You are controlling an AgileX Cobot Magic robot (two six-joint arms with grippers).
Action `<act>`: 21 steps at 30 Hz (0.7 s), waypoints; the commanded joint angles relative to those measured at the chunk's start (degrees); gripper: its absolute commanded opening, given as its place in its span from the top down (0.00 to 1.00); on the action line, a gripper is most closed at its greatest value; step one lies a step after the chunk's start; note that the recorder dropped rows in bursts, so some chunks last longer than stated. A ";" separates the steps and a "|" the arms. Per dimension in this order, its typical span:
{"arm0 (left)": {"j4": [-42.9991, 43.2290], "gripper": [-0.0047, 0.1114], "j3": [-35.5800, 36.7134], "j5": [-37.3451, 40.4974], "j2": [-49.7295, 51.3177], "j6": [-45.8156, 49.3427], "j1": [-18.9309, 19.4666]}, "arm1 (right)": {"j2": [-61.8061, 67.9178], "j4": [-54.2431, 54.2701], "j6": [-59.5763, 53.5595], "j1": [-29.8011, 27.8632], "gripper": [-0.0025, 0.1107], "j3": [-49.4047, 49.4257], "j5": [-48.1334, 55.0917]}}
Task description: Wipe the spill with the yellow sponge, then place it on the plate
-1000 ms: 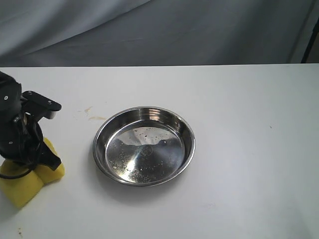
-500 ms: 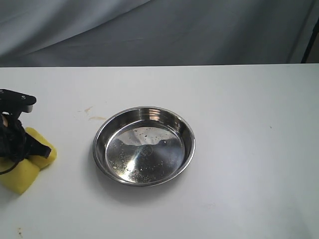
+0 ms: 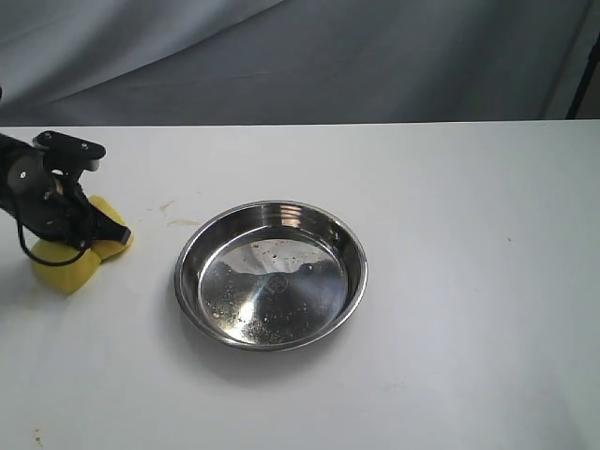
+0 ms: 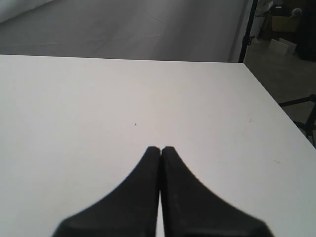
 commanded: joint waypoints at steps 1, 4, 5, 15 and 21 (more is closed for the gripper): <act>-2.13 0.96 -7.35 1.87 7.15 -0.10 -0.03 | -0.33 -0.60 0.06 -0.25 0.98 0.17 -0.10; -6.85 0.96 -12.90 4.04 9.55 3.88 -0.21 | -0.33 -0.60 0.06 -0.25 0.98 0.17 -0.10; -9.76 0.96 -14.52 4.71 10.26 6.74 -0.52 | -0.33 -0.60 0.06 -0.25 0.98 0.17 -0.10; -31.63 0.96 -30.97 21.10 19.88 29.07 -9.24 | -0.33 -0.60 0.06 -0.25 0.98 0.17 -0.10; -28.90 0.96 -30.75 32.71 19.93 31.59 -12.72 | -0.33 -0.60 0.06 -0.25 0.98 0.17 -0.10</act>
